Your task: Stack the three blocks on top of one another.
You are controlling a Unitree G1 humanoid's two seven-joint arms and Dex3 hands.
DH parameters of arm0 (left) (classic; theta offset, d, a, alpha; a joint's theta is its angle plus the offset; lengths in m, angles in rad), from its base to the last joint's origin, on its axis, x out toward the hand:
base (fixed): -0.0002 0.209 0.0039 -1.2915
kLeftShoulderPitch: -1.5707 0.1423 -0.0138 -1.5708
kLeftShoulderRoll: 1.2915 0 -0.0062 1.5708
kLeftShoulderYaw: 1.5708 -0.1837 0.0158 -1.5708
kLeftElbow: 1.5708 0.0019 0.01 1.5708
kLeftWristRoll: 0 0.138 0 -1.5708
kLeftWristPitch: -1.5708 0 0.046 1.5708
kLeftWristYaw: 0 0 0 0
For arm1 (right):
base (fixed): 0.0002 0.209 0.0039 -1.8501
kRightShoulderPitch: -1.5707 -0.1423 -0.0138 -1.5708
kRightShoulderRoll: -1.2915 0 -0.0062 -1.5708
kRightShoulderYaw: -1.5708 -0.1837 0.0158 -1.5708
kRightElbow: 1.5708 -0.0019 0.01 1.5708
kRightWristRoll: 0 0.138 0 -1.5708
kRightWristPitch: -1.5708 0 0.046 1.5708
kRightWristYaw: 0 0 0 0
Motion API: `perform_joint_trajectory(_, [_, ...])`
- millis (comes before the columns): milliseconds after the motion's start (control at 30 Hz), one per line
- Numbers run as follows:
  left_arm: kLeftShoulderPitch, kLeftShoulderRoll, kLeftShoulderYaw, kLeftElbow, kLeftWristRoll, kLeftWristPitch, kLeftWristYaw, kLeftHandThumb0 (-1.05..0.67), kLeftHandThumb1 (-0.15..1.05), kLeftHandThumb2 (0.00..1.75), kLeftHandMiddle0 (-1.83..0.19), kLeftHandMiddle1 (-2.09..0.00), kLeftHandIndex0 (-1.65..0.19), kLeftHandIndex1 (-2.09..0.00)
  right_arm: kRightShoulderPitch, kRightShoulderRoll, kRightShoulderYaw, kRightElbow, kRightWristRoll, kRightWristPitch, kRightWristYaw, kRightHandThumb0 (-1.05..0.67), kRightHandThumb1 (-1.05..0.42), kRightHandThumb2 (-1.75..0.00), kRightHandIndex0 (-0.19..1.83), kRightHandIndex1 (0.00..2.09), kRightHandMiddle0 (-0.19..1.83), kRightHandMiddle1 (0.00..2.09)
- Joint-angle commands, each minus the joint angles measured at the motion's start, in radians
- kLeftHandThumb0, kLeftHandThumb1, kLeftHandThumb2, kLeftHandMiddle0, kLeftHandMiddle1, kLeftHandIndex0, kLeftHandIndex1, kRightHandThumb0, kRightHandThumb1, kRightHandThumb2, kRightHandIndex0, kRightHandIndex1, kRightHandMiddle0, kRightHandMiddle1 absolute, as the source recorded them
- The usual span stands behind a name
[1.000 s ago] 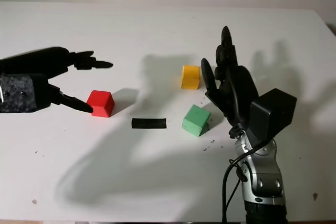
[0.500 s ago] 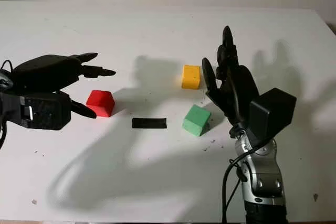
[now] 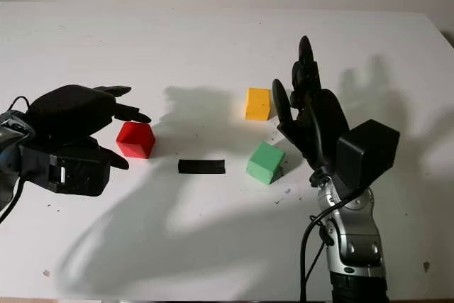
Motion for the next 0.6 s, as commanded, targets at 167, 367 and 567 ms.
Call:
perform_joint_trajectory(167, [0.021,-0.007,0.006,-0.008,-0.010,-0.028,0.006,-0.56,0.92,0.07,-0.30,-0.07,-0.31,-1.15,-0.007,-0.006,-0.005,-0.012,0.006,-0.008,-0.001,-0.55,-1.05,-0.59,-0.19,0.00,-0.19,0.00])
perform_joint_trajectory(367, [0.028,-0.003,0.016,0.017,-0.023,-0.079,0.043,-0.40,1.03,0.09,-0.37,-0.08,-0.33,-1.23,-0.005,-0.005,-0.002,-0.013,0.003,-0.010,-0.008,-0.53,-1.05,-0.59,-0.19,0.00,-0.19,0.00])
perform_joint_trajectory(567, [0.035,-0.003,0.028,0.034,-0.026,-0.115,0.077,-0.37,1.05,0.13,-0.38,-0.06,-0.21,-1.42,-0.003,-0.007,0.000,-0.014,0.001,-0.005,-0.009,-0.54,-1.05,-0.59,-0.19,0.00,-0.19,0.00])
